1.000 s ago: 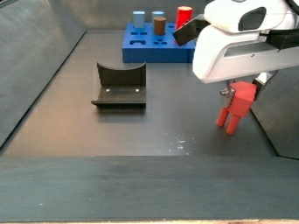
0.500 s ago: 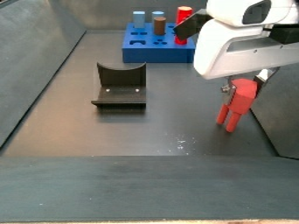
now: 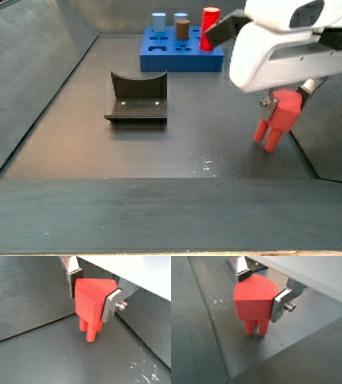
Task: Pick up the 3 prong object. Move up. Move to above the board. Insert the 3 prong object.
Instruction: Move up, then move to above the board.
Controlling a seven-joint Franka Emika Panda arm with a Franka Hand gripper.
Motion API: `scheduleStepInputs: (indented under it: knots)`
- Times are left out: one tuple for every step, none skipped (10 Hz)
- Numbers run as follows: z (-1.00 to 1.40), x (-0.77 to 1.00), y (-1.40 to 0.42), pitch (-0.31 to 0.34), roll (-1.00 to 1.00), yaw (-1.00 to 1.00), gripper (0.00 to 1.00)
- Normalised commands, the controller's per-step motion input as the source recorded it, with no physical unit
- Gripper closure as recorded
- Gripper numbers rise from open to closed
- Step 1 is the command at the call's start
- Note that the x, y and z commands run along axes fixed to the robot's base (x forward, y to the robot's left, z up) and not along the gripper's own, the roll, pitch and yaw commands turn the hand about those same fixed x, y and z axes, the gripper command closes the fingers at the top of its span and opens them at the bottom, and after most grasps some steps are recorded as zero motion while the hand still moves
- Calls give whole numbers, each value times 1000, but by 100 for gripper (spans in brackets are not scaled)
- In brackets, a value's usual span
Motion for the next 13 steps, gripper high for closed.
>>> scheduleStepInputs:
  knots:
    - [721,31,-63,6,35,-61,100]
    - [596,0,-31,35,62,-49,100]
    - [499,-17,-12,52,80,-35,100]
    - [375,-26,-3,68,94,-12,100]
    - [313,-29,-1,76,99,-4,100]
    - [1000,61,111,-127,-414,104,100]
    - [1000,60,113,-116,-408,104,100]
    - [1000,55,107,-74,-376,66,100]
    - [1000,55,105,-37,-334,32,100]
    - [1000,56,104,-5,-286,10,100]
    - [1000,56,105,19,-241,-6,100]
    - [1000,54,106,40,-183,-22,100]
    - [1000,51,105,51,-144,-29,100]
